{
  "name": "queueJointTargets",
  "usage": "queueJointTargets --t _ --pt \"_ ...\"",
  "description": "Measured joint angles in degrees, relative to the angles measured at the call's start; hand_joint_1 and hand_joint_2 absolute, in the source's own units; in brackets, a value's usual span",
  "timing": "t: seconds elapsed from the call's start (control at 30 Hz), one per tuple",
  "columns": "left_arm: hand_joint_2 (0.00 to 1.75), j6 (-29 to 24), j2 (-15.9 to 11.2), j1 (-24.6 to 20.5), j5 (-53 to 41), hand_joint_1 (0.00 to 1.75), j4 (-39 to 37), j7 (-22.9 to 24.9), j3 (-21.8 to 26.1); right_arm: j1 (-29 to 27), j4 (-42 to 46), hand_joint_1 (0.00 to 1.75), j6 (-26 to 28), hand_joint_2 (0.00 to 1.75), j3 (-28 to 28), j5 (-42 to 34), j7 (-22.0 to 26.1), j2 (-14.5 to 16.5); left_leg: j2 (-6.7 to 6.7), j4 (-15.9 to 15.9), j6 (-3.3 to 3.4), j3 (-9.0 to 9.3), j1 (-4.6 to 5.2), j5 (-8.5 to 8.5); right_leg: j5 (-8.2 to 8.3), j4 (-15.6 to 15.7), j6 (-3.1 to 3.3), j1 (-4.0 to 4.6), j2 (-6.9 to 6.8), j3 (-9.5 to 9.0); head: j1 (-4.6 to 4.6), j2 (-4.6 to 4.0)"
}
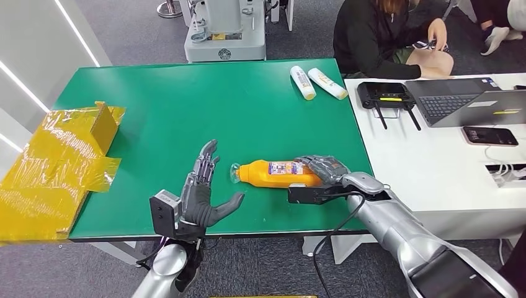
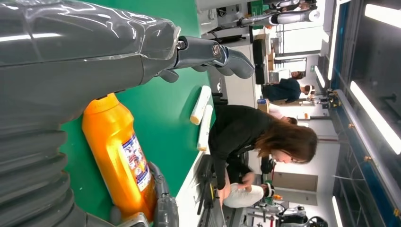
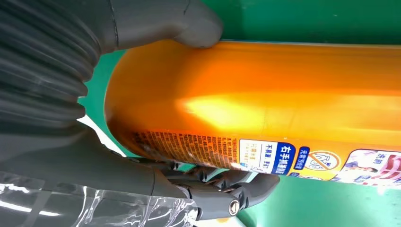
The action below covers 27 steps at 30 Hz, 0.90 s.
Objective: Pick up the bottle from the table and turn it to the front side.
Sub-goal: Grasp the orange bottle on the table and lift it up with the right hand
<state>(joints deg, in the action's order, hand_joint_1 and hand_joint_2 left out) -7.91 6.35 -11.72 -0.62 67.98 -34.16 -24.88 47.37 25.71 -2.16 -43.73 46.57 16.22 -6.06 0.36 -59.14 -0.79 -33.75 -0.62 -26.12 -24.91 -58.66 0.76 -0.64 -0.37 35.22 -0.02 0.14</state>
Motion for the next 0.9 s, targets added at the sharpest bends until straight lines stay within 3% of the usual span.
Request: queueJointTargets --t 0.07,0.2,0.37,0.67,0.77,0.83,0.9 --pt "1.75 0.0 -0.06 0.24 0.09 0.0 0.0 -0.02 0.32 -0.26 0.45 1.68 0.33 1.75 -0.32 0.01 0.08 -0.53 0.0 0.0 0.0 0.02 0.0 0.0 0.0 0.0 0.0 0.0 0.01 -0.01 -0.01 0.0" --pt "1.75 0.03 -0.27 0.87 0.83 0.0 0.01 -0.33 0.73 -0.9 1.68 1.48 1.0 1.75 -1.0 0.01 0.11 -1.59 -0.02 0.0 0.0 0.03 0.0 0.0 0.0 0.01 0.0 0.0 -0.02 -0.05 0.0 0.01" --pt "1.75 0.03 -0.56 1.68 1.66 0.0 0.17 -0.6 1.18 -1.05 2.74 1.73 1.52 1.75 -2.56 -0.08 -0.01 -2.44 0.0 0.0 0.0 0.1 0.0 0.01 0.01 0.0 -0.01 0.0 -0.01 -0.12 -0.01 0.01" --pt "1.75 -0.56 -0.78 3.08 1.93 0.0 1.27 -0.93 2.29 -2.68 3.96 1.75 4.61 1.75 -3.03 -5.88 3.31 -2.54 0.0 0.0 0.03 0.1 -0.01 0.03 0.03 0.0 0.0 0.0 -0.01 -0.13 -0.01 0.01" --pt "1.75 -2.17 -0.79 3.56 1.6 0.0 1.71 -1.02 2.62 -6.15 6.75 1.75 6.51 1.75 -0.84 -14.86 8.9 -1.97 -0.04 0.01 0.03 0.07 -0.08 0.02 0.02 0.01 0.0 0.08 -0.06 -0.14 0.02 0.0" --pt "1.75 -3.45 -0.87 4.0 1.39 0.0 2.21 -1.08 3.02 -11.46 11.49 1.75 9.16 1.75 2.03 -25.1 13.2 -1.07 -0.05 0.02 0.02 0.0 -0.1 0.01 0.01 0.0 0.01 0.11 -0.08 -0.08 0.01 0.01" --pt "1.75 -4.04 -0.97 4.28 1.33 0.0 2.66 -1.13 3.4 -16.38 16.32 1.75 11.09 1.75 3.73 -31.06 14.44 -0.05 -0.07 0.04 0.02 -0.05 -0.09 -0.01 -0.01 0.0 0.03 0.11 -0.09 0.01 -0.03 0.01"
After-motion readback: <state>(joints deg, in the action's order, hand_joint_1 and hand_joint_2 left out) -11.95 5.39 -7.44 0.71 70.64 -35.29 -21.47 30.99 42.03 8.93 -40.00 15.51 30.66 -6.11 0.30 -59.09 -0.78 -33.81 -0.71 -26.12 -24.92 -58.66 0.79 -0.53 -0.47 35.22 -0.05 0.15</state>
